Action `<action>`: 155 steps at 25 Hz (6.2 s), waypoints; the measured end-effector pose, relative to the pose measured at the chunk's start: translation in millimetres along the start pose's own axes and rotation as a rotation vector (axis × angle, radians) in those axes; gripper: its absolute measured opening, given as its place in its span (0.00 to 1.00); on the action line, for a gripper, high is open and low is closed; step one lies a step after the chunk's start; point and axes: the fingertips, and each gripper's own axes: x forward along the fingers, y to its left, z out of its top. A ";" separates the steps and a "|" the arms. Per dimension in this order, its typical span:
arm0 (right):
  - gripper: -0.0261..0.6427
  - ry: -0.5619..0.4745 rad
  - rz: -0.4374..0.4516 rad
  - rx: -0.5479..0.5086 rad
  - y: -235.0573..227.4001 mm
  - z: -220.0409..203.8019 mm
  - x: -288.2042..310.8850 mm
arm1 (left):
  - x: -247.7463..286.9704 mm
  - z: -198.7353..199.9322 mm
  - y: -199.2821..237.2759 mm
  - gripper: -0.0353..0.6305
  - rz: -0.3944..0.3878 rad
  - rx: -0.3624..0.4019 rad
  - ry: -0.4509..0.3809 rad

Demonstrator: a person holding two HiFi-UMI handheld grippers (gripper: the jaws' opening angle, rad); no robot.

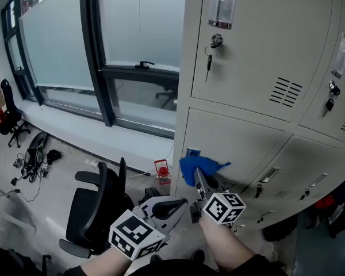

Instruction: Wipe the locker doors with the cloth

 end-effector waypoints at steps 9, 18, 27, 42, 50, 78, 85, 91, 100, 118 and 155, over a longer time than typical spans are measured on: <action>0.11 0.075 -0.017 -0.011 -15.5 -26.4 -3.8 | 9.5 -3.4 -3.1 0.06 -0.016 -0.014 0.002; 0.11 -0.091 0.146 -0.003 45.9 84.4 -19.5 | 12.0 8.9 -8.4 0.06 -0.028 -0.012 -0.029; 0.11 -0.276 0.205 -0.064 72.2 183.7 -28.0 | 15.6 16.9 -17.7 0.06 -0.039 -0.001 -0.047; 0.11 -0.151 0.109 -0.070 9.2 98.6 -31.7 | 25.9 10.8 -21.9 0.06 -0.041 0.003 -0.008; 0.11 -0.063 0.107 -0.101 -14.3 36.1 -24.7 | 31.0 5.4 -19.2 0.06 -0.029 0.021 0.018; 0.11 0.262 0.002 0.045 -87.1 -152.2 -28.5 | 15.4 -19.0 -2.7 0.06 0.050 -0.013 0.075; 0.11 0.167 0.066 0.092 -52.4 -120.0 -7.8 | 5.3 -19.1 -3.2 0.06 0.058 -0.008 0.076; 0.11 0.142 0.083 0.100 -43.4 -111.6 4.2 | 0.8 -23.4 -1.8 0.06 0.065 -0.014 0.084; 0.11 0.194 0.037 0.129 -65.2 -141.9 2.5 | 1.7 -26.1 0.0 0.06 0.076 -0.023 0.088; 0.11 0.225 0.027 0.140 -65.9 -122.8 -34.7 | 15.1 -24.8 -8.0 0.06 0.059 -0.025 0.068; 0.11 -0.152 0.133 0.014 -59.1 67.3 -75.6 | 74.9 1.3 -34.8 0.06 -0.089 0.005 0.043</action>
